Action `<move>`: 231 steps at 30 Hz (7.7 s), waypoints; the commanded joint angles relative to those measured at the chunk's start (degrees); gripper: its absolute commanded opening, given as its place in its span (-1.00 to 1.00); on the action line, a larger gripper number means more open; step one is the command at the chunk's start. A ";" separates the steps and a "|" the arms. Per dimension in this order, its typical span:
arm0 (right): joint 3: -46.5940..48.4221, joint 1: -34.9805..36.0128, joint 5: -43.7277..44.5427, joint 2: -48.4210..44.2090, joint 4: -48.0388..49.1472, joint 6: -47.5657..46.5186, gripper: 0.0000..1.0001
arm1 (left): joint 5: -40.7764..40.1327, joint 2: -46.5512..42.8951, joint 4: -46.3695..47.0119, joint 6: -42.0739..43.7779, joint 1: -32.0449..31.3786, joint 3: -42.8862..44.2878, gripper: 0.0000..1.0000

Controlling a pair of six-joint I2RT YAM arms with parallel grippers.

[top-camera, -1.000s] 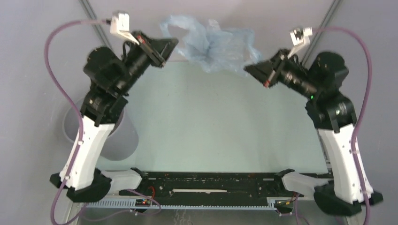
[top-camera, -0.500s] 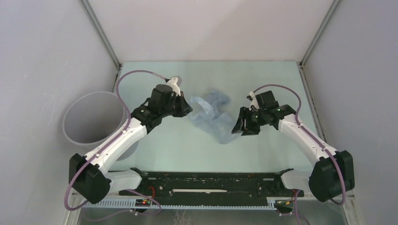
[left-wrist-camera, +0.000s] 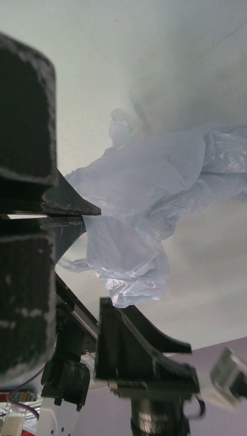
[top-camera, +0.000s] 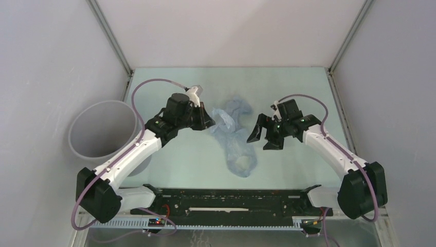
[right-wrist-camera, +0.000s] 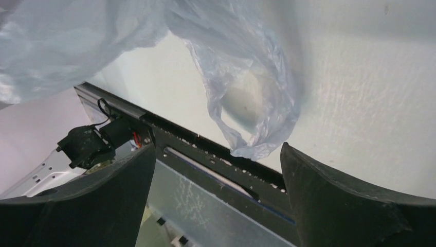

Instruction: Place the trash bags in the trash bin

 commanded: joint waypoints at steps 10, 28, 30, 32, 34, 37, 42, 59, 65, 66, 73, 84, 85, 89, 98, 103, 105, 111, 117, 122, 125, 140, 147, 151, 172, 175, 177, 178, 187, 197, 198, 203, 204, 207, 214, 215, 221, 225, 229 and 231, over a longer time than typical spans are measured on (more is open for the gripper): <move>-18.24 2.44 -0.66 0.03 14.15 13.79 0.91 | 4.58 -0.09 4.37 -5.38 0.04 -2.13 -0.99; -11.61 3.35 6.80 2.23 19.75 1.89 -1.00 | -4.58 -8.05 -16.24 0.00 0.04 0.47 -0.02; -8.72 3.40 6.90 1.52 14.97 -2.90 -1.00 | -5.95 -11.93 -18.57 1.46 0.04 0.05 0.30; -6.19 3.84 7.69 0.95 10.74 -6.31 -1.00 | -9.26 -16.03 -21.56 1.11 0.09 0.78 0.82; -4.21 4.58 10.03 0.30 7.36 -8.50 -1.00 | -15.02 -19.32 -26.52 -0.37 0.07 3.64 0.97; -1.99 5.10 13.88 0.01 4.58 -10.71 -1.00 | -19.49 -22.99 -32.14 -0.98 0.04 9.27 1.00; 0.49 5.77 18.33 0.81 1.90 -12.23 -1.00 | -17.02 -23.23 -33.21 0.16 0.11 15.44 1.00; 0.72 6.06 17.10 -1.14 0.05 -10.88 -1.00 | -4.51 10.23 -30.46 8.14 -11.30 10.03 1.00; -1.64 6.21 14.92 -1.40 0.94 -9.06 -1.00 | -8.17 13.83 -27.08 7.44 -15.04 6.15 0.82; -2.41 6.23 14.72 -1.65 1.31 -8.66 -1.00 | -9.75 14.80 -26.81 7.35 -15.13 5.37 0.77; -5.88 5.06 12.46 -0.15 4.36 -6.61 -1.00 | -20.17 21.06 -28.46 9.05 -13.73 9.78 -0.52; 68.97 -2.79 10.66 20.96 -20.18 -8.39 -1.00 | -6.48 33.67 -41.54 4.53 2.91 83.05 -1.00; 79.48 -0.31 13.46 20.85 -22.61 -11.45 -1.00 | -9.55 32.27 -41.55 8.42 1.39 91.93 -1.00; 70.54 9.58 21.66 6.33 -8.76 -21.24 -1.00 | -15.80 16.92 -27.47 12.25 -2.16 76.85 -0.99; 0.34 4.56 9.83 -1.83 4.84 -10.39 -1.00 | -5.28 5.90 -11.91 -3.91 -0.20 -2.69 -1.00; -10.48 9.97 8.30 -3.31 5.41 -8.54 -1.00 | -4.94 -3.87 -7.86 -6.81 -6.21 -11.91 -1.00; -8.40 9.89 8.92 -5.28 5.19 -8.62 -1.00 | -5.19 -4.65 -7.36 -6.80 -6.15 -9.36 -1.00; 26.63 2.98 9.93 1.24 -8.88 -13.23 -1.00 | -5.84 5.81 -17.60 -0.35 -3.36 31.41 -1.00; 87.55 3.58 13.78 15.44 -25.05 -16.80 -1.00 | -11.91 13.65 -18.41 2.33 -4.63 72.38 -1.00; 55.26 7.81 19.98 -0.39 -5.14 -17.70 -0.99 | -33.93 -3.27 -6.00 -0.36 -6.89 35.25 -1.00; 20.95 5.62 19.77 -7.20 1.98 -13.53 -1.00 | -26.08 -4.25 -9.27 -8.65 -1.00 10.46 -1.00; 12.40 4.22 12.42 -5.18 -4.15 -9.54 -1.00 | -7.46 0.97 -10.34 -6.72 1.21 15.03 -1.00; 64.46 10.87 28.95 1.98 -10.19 -26.10 -1.00 | -7.85 6.36 -7.34 -7.13 2.77 51.35 -1.00; 49.12 8.49 22.94 -7.09 -1.06 -20.67 -1.00 | -16.74 -5.58 0.43 -1.89 -1.19 32.74 -0.99; 59.39 1.81 13.50 8.83 -20.51 -16.46 -1.00 | -14.23 1.35 -15.46 2.84 1.87 44.36 -1.00; 94.50 1.82 12.89 17.98 -27.92 -15.47 -1.00 | -12.30 7.44 -16.78 4.66 1.80 65.74 -1.00; 95.00 3.26 13.43 16.15 -22.95 -15.55 -1.00 | -13.17 5.89 -13.99 4.92 1.80 64.60 -1.00; 86.40 5.18 14.91 12.17 -17.54 -16.23 -1.00 | -14.03 3.51 -11.42 4.72 1.80 59.06 -1.00; -5.63 8.74 9.17 -4.77 0.32 -4.17 -1.00 | -3.18 -4.20 -14.33 -4.50 -0.58 -8.61 -1.00; 16.20 2.87 10.36 -3.99 -3.88 -9.72 -1.00 | -12.96 -9.66 -9.15 -0.51 2.38 8.74 -1.00; 24.10 1.23 10.15 -0.96 -7.24 -11.30 -1.00 | -11.73 -6.41 -9.96 0.09 3.36 15.38 -1.00; 73.85 0.52 11.87 12.33 -22.18 -15.96 -1.00 | -7.00 5.30 -12.83 -0.01 4.20 53.32 -1.00; 80.74 1.40 12.71 12.99 -22.77 -16.37 -1.00 | -7.47 5.41 -11.22 0.21 3.22 58.39 -1.00; 80.88 9.27 18.74 7.17 -13.36 -19.90 -1.00 | -15.28 0.53 -3.68 7.16 -2.89 57.30 -1.00; 8.83 9.57 20.83 -12.89 14.36 -13.59 -1.00 | -14.73 -7.31 2.45 0.41 2.64 1.94 -1.00; 3.04 8.99 16.77 -10.18 12.23 -11.85 -1.00 | -12.44 -5.85 0.48 -0.11 2.60 -3.77 -1.00; -8.12 15.79 16.18 -6.98 7.92 -8.47 -1.00 | -13.35 -14.93 0.15 -3.30 -2.59 -19.55 -1.00; 9.95 8.57 16.64 -4.34 3.30 -13.09 -1.00 | -14.41 -12.46 0.42 -1.47 1.89 -6.82 -1.00; 44.48 2.08 16.64 6.75 -9.35 -16.86 -1.00 | -5.91 1.93 -6.38 -0.26 7.04 30.82 -1.00; 65.19 1.78 17.75 12.19 -15.84 -18.66 -1.00 | -3.30 8.16 -9.57 0.05 7.21 51.36 -1.00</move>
